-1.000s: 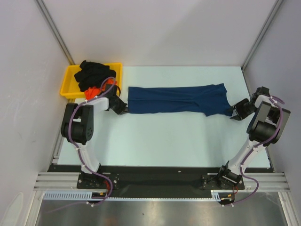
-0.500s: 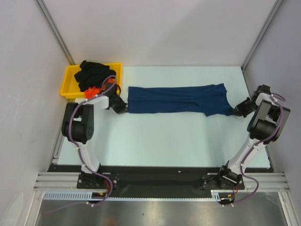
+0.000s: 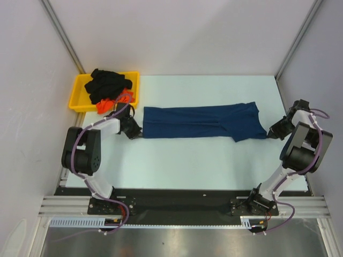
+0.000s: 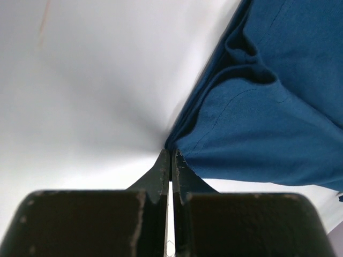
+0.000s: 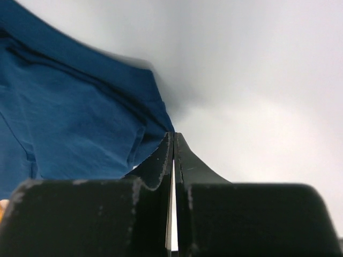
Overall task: Fold and stack the t-shirts
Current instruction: Fold the tshirt
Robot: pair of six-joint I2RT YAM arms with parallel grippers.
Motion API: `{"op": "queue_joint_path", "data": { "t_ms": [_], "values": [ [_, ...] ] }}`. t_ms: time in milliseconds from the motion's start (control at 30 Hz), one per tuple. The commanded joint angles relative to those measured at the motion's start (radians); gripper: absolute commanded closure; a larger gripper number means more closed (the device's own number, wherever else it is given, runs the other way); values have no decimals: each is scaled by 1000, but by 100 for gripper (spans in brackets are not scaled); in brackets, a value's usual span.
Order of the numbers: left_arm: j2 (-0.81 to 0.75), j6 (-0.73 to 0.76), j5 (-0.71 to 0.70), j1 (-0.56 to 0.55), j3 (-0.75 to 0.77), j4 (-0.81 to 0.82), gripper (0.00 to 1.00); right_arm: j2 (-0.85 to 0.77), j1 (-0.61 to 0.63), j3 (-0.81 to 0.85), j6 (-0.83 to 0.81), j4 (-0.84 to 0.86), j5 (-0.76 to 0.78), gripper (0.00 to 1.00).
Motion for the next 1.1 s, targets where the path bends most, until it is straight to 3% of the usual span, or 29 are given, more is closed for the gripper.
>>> {"op": "queue_joint_path", "data": {
  "t_ms": [0,133,167,233,267,300,367,400,567,867,1033,1067],
  "values": [
    [-107,31,-21,13,-56,-41,100,-60,-9,-7,-44,-27,95,100],
    [-194,8,-24,19,-140,-64,100,-100,-26,-48,-59,-58,123,100],
    [-196,4,-23,19,-146,-74,93,-109,-29,-58,-66,-53,129,97],
    [-198,-13,-15,19,-159,-87,66,-106,-37,-59,-69,-69,140,76],
    [-202,-16,-3,19,-163,-85,58,-95,-38,-35,-72,-85,142,58],
    [-208,-16,-1,19,-165,-85,47,-92,-38,-16,-72,-108,151,49],
    [-239,-10,3,19,-165,-96,41,-101,-38,28,-73,-162,163,34],
    [-251,-9,0,19,-163,-104,34,-135,-37,34,-70,-170,157,33],
    [-345,50,29,19,-180,-111,36,-242,6,-4,-46,-176,33,26],
    [-397,271,221,-1,-130,-62,36,-471,150,-375,6,84,-283,18],
    [-383,282,340,-16,-137,-7,35,-476,202,-496,77,267,-322,21],
    [-374,275,359,-19,-140,13,37,-468,207,-524,91,290,-338,28]
  ]
}}
